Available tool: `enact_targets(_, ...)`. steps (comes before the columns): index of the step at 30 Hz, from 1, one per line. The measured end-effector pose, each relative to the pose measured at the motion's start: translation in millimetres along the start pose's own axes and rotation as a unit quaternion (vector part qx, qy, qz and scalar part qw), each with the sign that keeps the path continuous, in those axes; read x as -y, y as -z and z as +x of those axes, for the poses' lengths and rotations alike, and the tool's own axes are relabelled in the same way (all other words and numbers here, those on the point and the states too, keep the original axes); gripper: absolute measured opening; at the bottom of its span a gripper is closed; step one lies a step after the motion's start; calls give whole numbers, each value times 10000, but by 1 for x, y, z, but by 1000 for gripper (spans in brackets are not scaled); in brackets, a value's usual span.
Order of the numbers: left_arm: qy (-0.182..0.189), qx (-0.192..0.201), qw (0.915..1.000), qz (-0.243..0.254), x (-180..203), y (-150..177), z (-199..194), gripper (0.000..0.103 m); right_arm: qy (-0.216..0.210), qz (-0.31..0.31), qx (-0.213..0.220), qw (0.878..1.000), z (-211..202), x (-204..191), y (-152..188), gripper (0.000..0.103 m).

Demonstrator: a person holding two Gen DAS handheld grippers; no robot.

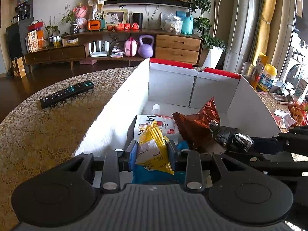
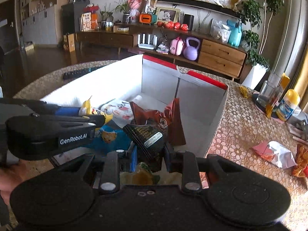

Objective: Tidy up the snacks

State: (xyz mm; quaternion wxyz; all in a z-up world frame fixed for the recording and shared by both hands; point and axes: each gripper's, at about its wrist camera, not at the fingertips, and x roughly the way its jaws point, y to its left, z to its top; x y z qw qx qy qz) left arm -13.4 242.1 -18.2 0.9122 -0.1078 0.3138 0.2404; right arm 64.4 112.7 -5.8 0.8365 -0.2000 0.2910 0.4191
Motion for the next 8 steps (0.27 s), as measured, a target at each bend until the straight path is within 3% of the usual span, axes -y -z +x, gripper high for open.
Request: enact_targets(8,-11,-77,10000,58,2,-2,1,34,-2,-75,-89,9999,5,-4,-5,27)
